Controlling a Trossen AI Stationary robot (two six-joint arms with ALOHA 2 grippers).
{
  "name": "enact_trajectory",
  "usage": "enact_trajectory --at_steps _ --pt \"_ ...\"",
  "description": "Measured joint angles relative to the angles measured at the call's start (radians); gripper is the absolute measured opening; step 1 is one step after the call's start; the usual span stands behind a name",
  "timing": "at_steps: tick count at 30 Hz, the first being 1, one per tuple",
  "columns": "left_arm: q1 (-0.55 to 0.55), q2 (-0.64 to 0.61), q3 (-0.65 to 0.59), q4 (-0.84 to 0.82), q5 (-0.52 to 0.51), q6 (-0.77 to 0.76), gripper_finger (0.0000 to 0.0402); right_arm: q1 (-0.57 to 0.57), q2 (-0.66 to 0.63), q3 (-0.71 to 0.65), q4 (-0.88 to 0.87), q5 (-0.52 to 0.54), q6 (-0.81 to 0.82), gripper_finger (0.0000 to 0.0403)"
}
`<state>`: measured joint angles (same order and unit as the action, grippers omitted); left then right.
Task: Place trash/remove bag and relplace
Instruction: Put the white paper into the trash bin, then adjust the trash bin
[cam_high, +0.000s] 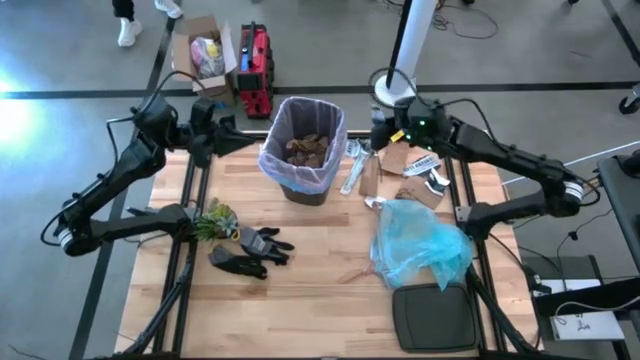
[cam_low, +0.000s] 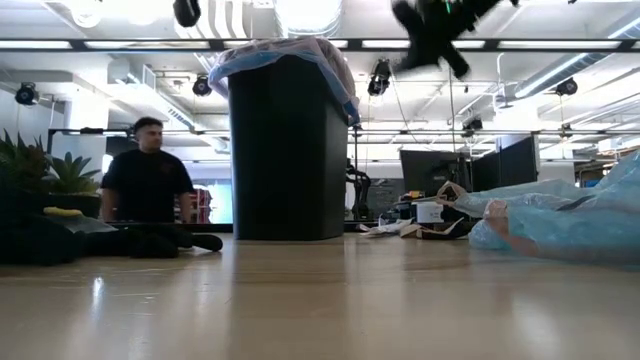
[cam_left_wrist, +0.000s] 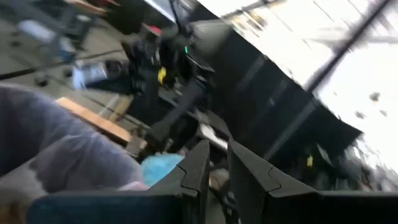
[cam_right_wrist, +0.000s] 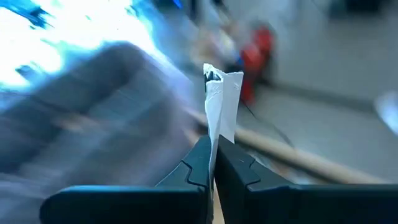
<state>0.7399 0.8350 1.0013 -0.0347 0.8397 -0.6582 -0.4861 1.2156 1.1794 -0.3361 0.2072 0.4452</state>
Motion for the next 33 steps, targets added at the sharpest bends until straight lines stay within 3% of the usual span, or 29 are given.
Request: enact_trajectory --at_steps 5,14,20,28,33 --pt "0.000 0.031 0.001 0.024 0.039 0.072 0.0043 0.080 0.038 0.095 0.154 -0.005 -0.021 0.0003" --pt "0.000 0.025 0.013 0.275 0.033 0.074 0.0043 0.159 0.243 0.298 0.174 0.000 -0.098 0.0003" --pt "0.002 0.010 0.064 0.285 -0.070 0.074 0.0043 0.161 0.390 0.407 0.176 -0.075 -0.096 0.0013" --pt "0.001 -0.010 0.096 0.278 -0.072 0.073 0.0043 0.163 0.465 0.452 0.147 -0.086 -0.045 0.0107" --pt "0.001 -0.024 0.085 0.276 -0.071 0.075 0.0043 0.173 0.443 0.479 0.138 -0.175 -0.057 0.0173"
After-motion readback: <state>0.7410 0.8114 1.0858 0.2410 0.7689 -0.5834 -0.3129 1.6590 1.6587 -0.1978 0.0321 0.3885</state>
